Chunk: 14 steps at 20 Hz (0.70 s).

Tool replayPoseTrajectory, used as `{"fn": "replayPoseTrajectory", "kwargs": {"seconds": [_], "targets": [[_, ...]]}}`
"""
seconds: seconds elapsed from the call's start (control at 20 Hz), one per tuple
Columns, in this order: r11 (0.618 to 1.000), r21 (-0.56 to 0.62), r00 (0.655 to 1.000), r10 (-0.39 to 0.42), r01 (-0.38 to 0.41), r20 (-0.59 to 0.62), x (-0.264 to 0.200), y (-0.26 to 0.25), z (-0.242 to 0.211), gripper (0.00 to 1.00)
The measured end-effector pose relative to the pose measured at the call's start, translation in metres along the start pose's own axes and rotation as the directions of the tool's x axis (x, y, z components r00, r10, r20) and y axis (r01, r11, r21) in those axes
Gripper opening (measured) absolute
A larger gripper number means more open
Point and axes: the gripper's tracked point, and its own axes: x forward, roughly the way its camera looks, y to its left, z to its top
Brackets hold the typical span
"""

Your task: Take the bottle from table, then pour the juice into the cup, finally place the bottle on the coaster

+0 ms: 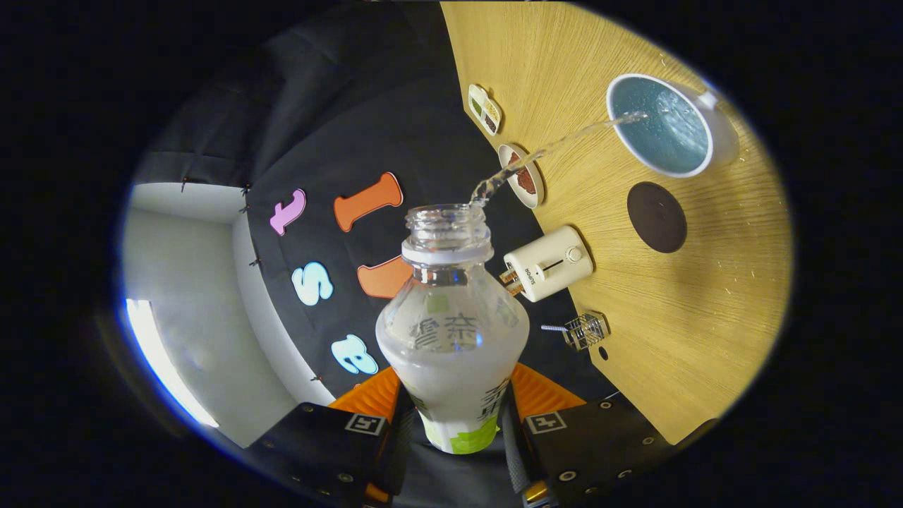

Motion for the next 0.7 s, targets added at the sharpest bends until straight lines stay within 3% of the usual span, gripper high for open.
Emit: {"fn": "replayPoseTrajectory", "kwargs": {"seconds": [0.7], "targets": [[0.996,0.091,1.000,0.009,-0.010,0.008,-0.0018,0.0056,0.0057,0.57]]}}
